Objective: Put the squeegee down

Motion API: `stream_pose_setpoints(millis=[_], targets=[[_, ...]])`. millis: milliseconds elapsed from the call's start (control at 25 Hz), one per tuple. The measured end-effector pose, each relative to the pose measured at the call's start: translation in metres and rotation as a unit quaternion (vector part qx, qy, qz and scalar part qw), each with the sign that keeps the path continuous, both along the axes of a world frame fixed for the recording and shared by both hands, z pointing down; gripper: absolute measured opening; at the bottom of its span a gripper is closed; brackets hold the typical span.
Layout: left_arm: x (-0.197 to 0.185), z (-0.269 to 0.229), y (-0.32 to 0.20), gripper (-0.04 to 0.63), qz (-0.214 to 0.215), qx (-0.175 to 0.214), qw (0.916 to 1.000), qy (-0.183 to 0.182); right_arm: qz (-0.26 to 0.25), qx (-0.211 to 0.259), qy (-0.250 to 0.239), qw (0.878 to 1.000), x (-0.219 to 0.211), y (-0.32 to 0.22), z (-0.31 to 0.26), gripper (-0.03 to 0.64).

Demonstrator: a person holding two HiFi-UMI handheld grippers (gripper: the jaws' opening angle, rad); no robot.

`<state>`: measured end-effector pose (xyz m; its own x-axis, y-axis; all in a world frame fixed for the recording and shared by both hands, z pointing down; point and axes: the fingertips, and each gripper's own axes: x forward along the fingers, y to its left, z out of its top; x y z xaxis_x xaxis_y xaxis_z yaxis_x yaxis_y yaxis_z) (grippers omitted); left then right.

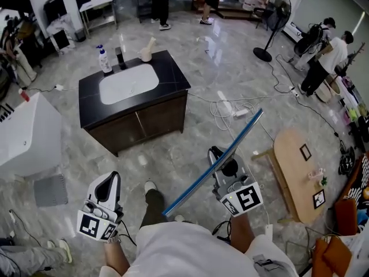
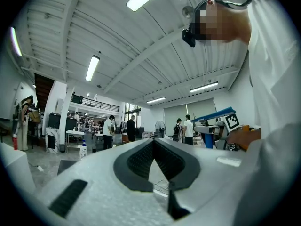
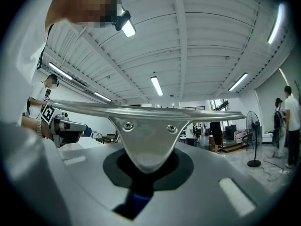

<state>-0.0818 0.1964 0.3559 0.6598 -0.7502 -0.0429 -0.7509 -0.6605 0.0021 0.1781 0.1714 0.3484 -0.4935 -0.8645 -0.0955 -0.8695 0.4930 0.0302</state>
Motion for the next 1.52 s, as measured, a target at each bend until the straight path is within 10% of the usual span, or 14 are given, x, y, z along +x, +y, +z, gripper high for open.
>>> stream_pose_setpoints(millis=[760, 1520], targets=[[-0.091, 0.001, -0.297, -0.012, 0.057, -0.001, 0.9982, 0.022, 0.023, -0.015, 0.017, 0.999, -0.116, -0.275, -0.004, 0.034], [-0.053, 0.012, -0.407, -0.012, 0.018, -0.025, 0.9994, 0.016, -0.051, -0.054, 0.028, 0.997, -0.107, -0.423, 0.029, 0.038]])
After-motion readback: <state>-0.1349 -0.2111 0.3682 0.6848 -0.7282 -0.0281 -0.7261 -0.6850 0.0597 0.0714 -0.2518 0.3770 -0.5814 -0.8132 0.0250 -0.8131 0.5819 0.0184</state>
